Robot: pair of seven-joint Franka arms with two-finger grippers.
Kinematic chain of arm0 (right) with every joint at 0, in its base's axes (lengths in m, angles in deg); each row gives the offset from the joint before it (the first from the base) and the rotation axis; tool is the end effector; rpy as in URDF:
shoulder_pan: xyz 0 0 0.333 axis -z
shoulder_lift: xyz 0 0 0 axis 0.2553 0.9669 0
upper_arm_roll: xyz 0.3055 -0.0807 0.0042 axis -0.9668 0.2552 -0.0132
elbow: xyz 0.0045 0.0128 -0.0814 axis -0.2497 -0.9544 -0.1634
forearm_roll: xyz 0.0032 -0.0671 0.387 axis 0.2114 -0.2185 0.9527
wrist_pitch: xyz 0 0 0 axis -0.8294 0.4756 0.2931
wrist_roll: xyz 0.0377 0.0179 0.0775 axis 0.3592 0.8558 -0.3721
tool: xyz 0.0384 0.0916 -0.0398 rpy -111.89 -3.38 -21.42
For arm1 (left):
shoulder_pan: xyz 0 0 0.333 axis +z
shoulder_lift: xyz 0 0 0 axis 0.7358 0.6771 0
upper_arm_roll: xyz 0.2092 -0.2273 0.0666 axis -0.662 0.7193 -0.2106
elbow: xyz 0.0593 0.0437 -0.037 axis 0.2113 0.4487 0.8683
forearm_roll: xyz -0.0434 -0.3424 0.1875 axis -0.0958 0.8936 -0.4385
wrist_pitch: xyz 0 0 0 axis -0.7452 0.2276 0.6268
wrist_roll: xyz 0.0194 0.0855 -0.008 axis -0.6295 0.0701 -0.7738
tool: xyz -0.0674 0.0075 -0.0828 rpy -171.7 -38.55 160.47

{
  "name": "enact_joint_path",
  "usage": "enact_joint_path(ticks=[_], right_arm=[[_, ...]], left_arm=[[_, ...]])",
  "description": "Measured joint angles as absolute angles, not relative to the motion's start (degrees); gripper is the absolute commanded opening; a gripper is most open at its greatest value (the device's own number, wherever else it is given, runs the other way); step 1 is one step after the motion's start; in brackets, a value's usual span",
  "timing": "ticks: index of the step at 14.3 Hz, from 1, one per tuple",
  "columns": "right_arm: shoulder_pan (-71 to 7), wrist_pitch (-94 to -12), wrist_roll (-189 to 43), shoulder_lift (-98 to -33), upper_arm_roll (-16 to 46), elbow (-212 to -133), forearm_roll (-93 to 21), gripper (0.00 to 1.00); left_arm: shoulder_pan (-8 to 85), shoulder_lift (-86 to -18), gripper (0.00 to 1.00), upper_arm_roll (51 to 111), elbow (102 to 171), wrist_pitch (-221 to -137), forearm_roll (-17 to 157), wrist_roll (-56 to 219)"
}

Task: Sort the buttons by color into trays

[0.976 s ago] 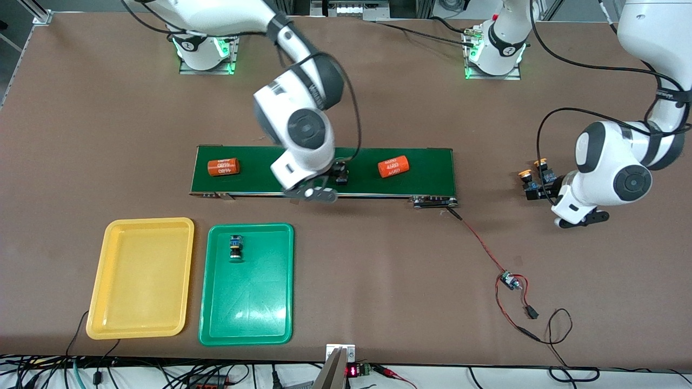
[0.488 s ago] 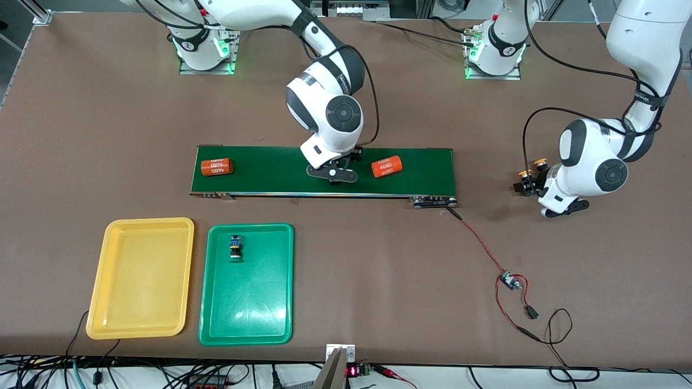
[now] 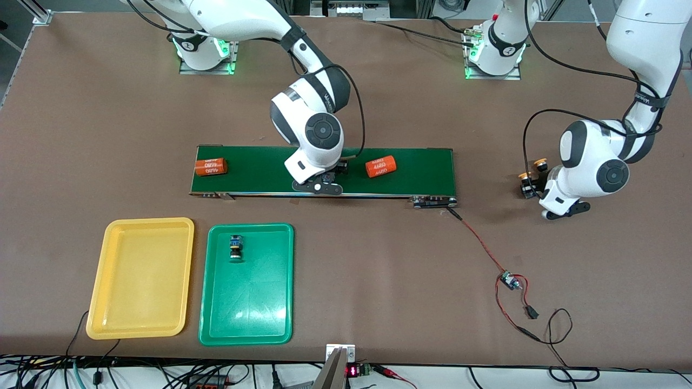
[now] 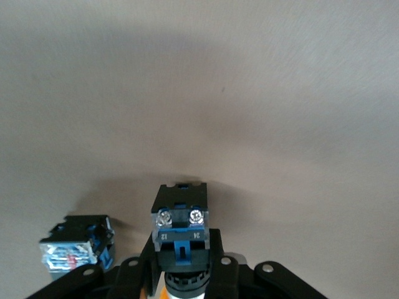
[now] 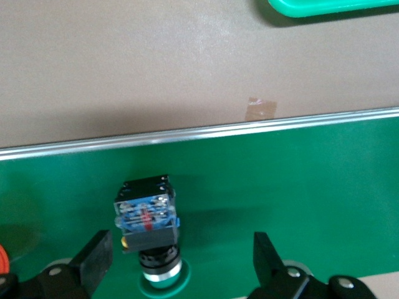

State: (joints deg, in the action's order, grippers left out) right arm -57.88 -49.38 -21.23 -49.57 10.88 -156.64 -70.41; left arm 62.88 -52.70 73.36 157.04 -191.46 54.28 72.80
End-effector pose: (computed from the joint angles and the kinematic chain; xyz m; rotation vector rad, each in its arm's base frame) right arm 0.5204 0.4702 0.2680 3.0171 -0.1573 -0.2211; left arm 0.5497 0.0477 0.1926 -3.0635 -0.4199 0.4216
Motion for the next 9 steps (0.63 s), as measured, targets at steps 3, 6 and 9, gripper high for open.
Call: enact_joint_path(ticks=[3, 6, 9], right_arm=[[-58.2, -49.9, -21.2, -48.8, 10.7, -156.8, -70.4, 0.76], [-58.6, -50.2, -21.2, -48.2, 10.6, -156.8, -70.4, 0.33], [-58.5, -50.2, -21.2, -48.3, 10.6, -156.7, -70.4, 0.06]], left_arm=[[60.8, -53.9, 0.05, 75.3, 151.4, -183.1, 54.3, 72.9], [58.7, -54.4, 0.05, 81.9, 145.3, -174.7, 54.4, 72.8], [56.8, -54.4, 0.08, 89.5, 144.3, -173.4, 58.0, 70.0]])
